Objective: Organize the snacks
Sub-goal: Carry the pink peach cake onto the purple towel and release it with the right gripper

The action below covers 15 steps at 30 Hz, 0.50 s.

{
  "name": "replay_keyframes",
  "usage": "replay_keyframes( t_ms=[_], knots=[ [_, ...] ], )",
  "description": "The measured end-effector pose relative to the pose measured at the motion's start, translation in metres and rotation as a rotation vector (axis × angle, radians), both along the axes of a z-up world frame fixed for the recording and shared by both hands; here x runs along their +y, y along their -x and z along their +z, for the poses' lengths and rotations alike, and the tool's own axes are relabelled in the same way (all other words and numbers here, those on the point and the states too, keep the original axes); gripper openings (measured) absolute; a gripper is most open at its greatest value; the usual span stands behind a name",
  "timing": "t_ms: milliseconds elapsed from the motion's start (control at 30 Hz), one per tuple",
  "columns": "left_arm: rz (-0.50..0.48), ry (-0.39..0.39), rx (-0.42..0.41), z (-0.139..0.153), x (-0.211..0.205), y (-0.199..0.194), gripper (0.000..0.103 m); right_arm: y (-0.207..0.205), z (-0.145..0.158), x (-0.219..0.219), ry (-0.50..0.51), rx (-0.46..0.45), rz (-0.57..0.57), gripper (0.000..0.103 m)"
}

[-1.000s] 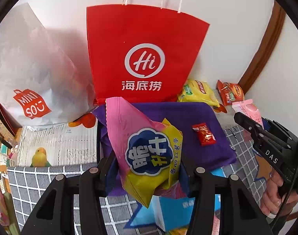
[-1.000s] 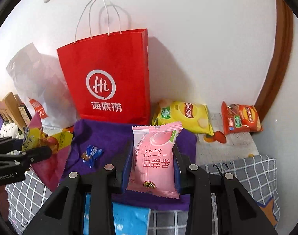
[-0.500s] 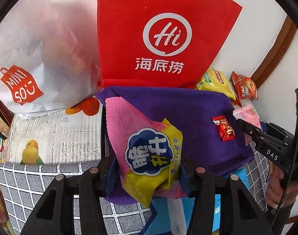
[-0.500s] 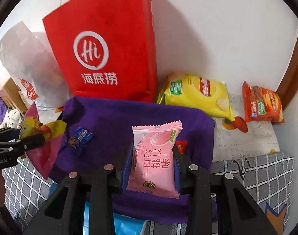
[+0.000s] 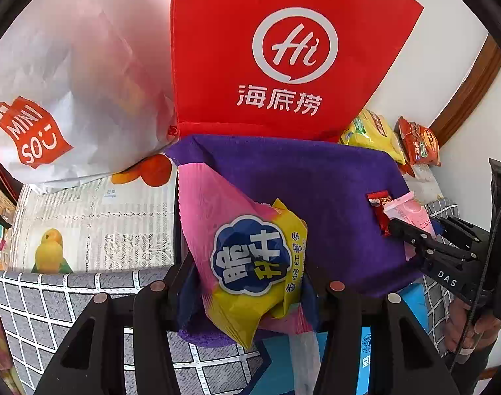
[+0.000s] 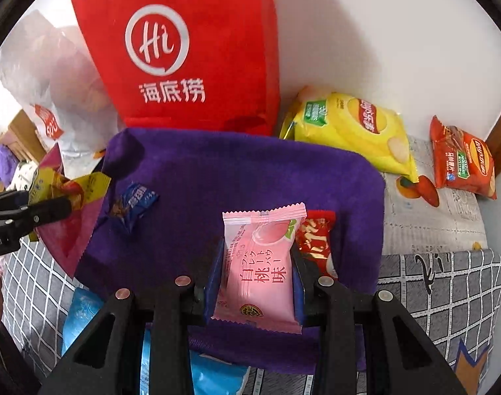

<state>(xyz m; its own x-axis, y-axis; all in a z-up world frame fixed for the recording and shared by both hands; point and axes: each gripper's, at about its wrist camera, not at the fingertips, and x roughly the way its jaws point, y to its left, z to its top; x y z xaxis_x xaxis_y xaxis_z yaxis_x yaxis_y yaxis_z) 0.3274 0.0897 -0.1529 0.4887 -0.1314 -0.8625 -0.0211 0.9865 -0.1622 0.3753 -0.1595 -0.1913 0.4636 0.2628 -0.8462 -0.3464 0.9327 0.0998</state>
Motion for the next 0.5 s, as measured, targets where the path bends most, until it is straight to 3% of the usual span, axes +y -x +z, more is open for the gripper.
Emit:
replay_keyframes(
  t_ms=[500],
  knots=[
    [-0.031, -0.018, 0.029, -0.011, -0.009, -0.005, 0.05, -0.006, -0.013, 0.003, 0.048, 0.06, -0.002, 0.037]
  ],
)
